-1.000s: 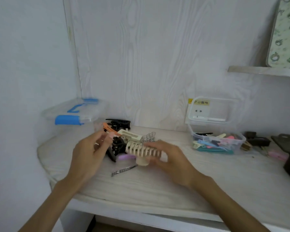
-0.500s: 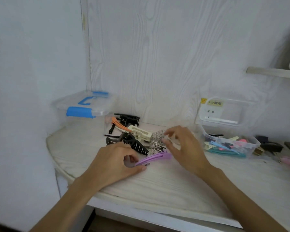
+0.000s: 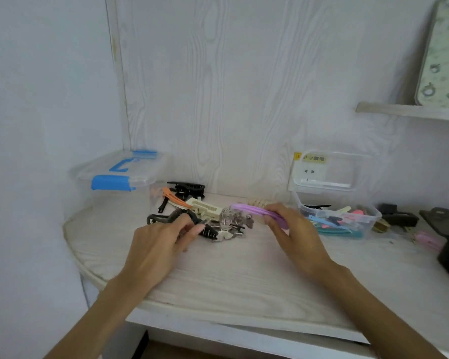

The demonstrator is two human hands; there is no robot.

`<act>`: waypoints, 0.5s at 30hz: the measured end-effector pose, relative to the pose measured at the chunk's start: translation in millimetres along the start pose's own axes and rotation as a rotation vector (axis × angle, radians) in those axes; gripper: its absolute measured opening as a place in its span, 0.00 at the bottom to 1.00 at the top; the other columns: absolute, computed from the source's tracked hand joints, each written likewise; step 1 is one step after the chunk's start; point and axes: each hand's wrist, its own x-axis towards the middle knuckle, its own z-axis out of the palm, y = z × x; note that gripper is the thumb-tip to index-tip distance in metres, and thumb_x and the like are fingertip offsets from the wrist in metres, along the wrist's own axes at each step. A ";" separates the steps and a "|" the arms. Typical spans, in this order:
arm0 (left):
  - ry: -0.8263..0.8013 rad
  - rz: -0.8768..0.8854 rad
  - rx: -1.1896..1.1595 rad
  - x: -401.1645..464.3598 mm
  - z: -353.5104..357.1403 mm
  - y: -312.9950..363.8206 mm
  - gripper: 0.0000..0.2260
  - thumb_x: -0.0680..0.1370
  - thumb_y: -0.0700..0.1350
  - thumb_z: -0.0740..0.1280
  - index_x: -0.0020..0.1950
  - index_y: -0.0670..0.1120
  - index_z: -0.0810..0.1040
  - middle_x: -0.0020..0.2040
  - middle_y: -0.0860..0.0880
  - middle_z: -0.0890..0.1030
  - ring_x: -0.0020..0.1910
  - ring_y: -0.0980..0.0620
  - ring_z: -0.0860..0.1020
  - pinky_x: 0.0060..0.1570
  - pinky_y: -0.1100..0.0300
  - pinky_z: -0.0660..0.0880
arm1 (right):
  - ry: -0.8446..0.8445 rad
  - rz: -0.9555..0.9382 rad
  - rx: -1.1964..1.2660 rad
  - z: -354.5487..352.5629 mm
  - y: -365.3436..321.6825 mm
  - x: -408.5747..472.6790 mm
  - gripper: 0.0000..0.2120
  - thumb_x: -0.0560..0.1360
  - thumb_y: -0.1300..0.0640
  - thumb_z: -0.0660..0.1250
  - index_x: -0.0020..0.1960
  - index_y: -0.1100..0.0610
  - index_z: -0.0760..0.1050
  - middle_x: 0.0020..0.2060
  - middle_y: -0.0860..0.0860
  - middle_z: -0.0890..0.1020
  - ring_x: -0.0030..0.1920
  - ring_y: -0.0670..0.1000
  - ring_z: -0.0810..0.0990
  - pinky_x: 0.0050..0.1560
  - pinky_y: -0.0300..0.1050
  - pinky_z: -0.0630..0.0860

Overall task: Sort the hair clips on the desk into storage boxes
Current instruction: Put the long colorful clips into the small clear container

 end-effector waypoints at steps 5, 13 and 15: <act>0.088 -0.137 -0.198 27.1 16.4 55.3 0.12 0.80 0.55 0.47 0.41 0.52 0.62 0.23 0.55 0.64 0.21 0.55 0.70 0.23 0.61 0.59 | 0.375 0.067 -0.173 -41.5 52.4 -2.7 0.13 0.77 0.54 0.56 0.57 0.57 0.75 0.48 0.54 0.81 0.48 0.54 0.76 0.47 0.40 0.64; -0.258 0.085 -0.251 132.8 87.9 175.6 0.13 0.82 0.48 0.51 0.60 0.46 0.71 0.53 0.46 0.79 0.50 0.45 0.74 0.48 0.51 0.72 | 0.333 0.309 -0.415 -74.5 121.5 -5.3 0.15 0.72 0.59 0.68 0.58 0.55 0.78 0.56 0.56 0.80 0.59 0.60 0.75 0.62 0.57 0.66; -0.425 0.095 -0.266 143.1 104.5 183.9 0.20 0.81 0.52 0.54 0.72 0.49 0.62 0.62 0.46 0.76 0.59 0.44 0.72 0.56 0.49 0.71 | 0.368 0.345 -0.352 -78.8 121.7 -9.2 0.15 0.72 0.62 0.68 0.58 0.56 0.78 0.56 0.56 0.80 0.59 0.60 0.75 0.62 0.57 0.67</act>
